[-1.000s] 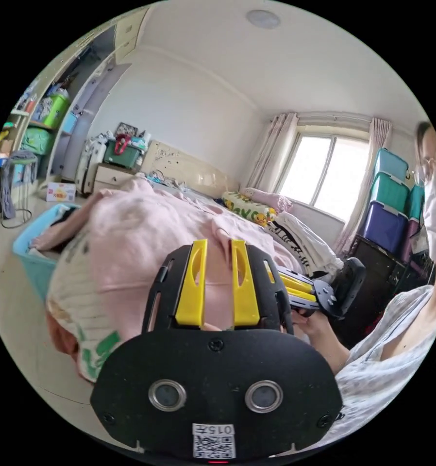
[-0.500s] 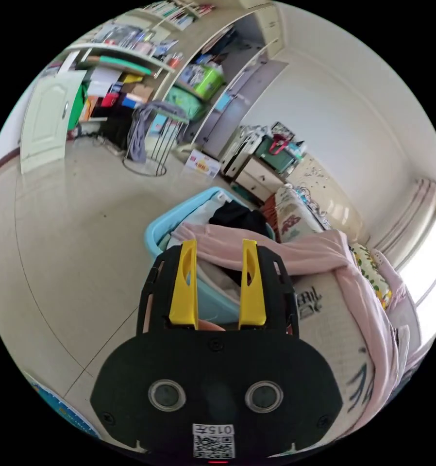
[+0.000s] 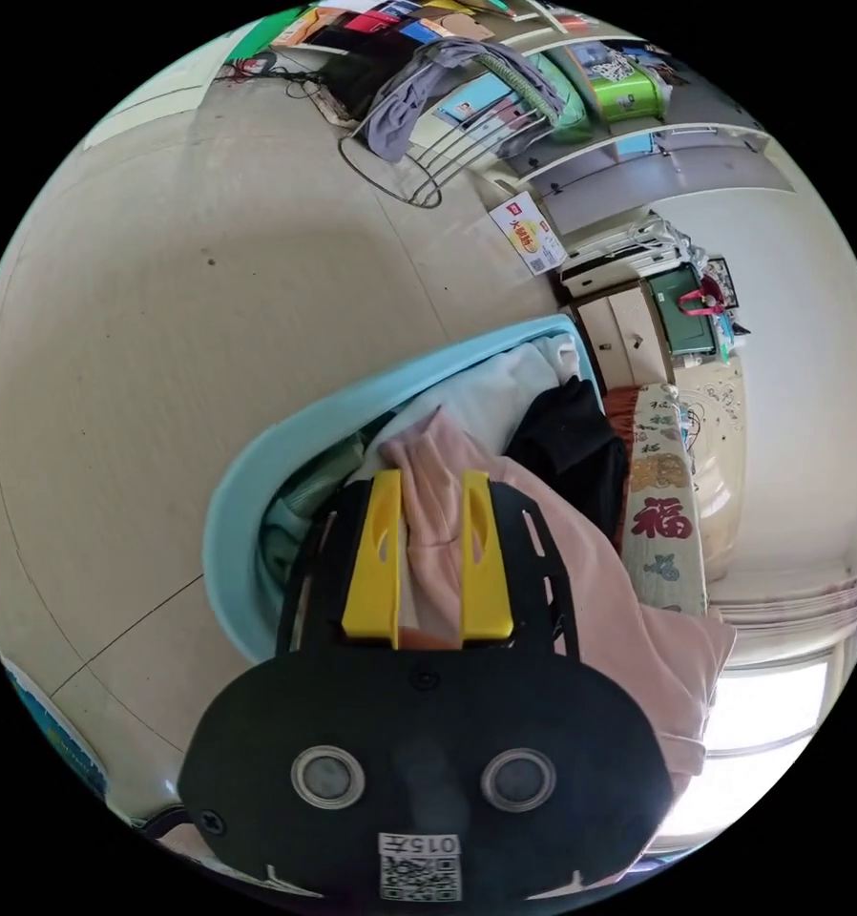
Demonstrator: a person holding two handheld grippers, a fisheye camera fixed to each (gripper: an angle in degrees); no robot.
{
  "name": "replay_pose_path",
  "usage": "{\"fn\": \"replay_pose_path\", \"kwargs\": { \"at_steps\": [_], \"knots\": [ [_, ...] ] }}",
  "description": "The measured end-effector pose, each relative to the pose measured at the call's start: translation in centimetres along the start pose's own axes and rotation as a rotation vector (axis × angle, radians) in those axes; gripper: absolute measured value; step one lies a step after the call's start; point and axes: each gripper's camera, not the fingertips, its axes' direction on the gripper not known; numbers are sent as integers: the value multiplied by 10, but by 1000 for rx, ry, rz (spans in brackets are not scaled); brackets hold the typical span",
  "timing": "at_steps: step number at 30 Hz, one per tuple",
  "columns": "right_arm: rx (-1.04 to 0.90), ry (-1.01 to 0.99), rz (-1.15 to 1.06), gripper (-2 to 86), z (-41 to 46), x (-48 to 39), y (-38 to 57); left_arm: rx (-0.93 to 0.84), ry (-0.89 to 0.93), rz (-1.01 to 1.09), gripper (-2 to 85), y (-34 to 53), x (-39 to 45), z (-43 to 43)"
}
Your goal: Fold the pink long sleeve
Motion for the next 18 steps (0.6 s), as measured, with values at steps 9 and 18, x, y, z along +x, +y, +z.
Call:
{"fn": "replay_pose_path", "kwargs": {
  "at_steps": [9, 18],
  "knots": [
    [23, -7, -4, -9, -10, 13, -1, 36, 19, -6, 48, 1, 15, -3],
    [36, 12, -5, -9, -19, 19, -6, 309, 1, 370, 40, 70, 180, -151]
  ]
}}
